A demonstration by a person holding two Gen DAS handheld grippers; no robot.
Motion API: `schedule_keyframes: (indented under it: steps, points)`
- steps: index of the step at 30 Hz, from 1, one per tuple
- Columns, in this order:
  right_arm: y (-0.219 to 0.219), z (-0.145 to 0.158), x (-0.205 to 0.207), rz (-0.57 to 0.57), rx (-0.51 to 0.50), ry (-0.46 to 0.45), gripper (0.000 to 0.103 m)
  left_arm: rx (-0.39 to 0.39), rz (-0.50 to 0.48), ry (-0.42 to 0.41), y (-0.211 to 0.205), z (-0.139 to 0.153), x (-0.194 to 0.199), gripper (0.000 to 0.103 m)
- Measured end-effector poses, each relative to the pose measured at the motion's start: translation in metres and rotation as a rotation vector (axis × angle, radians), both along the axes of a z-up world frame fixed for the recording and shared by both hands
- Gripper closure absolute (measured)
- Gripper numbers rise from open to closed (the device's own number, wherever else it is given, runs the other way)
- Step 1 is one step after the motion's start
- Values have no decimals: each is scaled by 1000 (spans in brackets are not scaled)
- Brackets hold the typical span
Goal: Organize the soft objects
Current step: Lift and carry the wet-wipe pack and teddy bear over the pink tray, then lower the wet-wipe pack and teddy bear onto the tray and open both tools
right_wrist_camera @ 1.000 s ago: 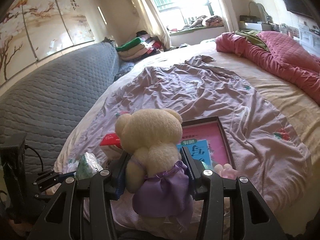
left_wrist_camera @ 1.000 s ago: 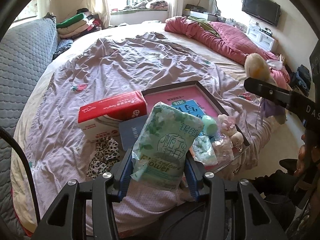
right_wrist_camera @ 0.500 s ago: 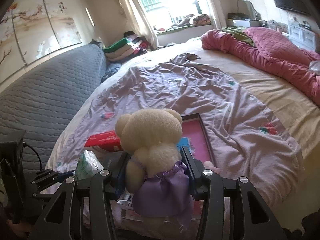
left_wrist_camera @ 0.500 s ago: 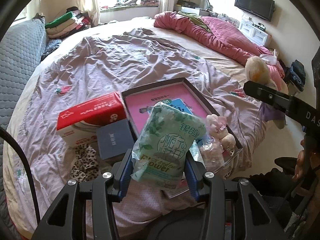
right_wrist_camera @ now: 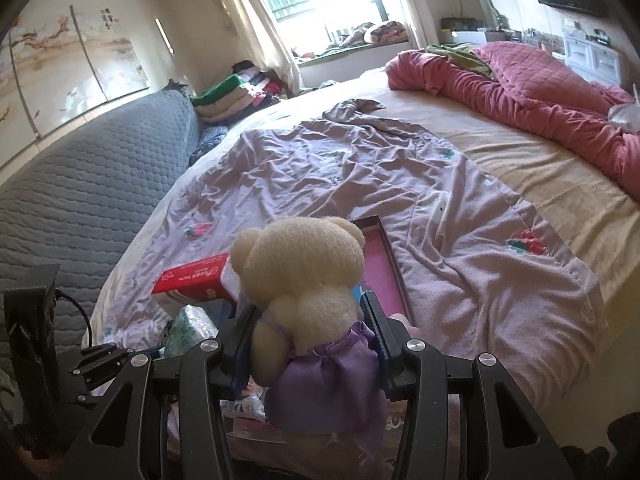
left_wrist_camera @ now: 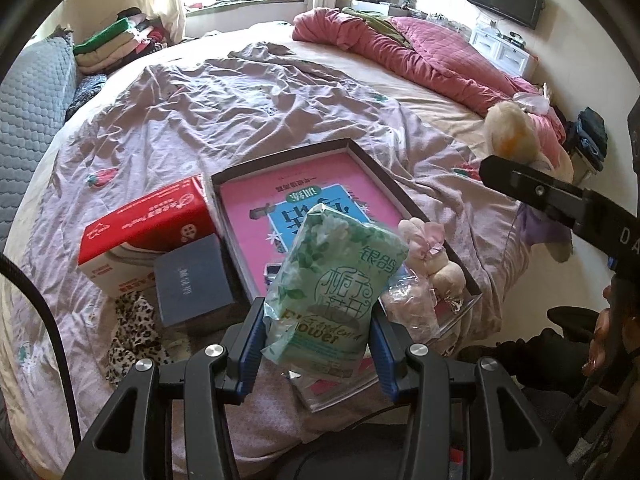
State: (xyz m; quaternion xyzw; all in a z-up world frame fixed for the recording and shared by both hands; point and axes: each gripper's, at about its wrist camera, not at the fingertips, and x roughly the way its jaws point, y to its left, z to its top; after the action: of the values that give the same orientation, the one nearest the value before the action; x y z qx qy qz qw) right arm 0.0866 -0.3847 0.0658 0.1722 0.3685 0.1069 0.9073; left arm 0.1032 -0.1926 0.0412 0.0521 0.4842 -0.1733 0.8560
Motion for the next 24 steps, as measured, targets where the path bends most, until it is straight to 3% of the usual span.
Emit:
schedule_keyframes:
  steps: [24]
  points:
    - [-3, -37, 20, 9, -18, 71, 53, 22, 7, 63, -23, -31, 31, 55]
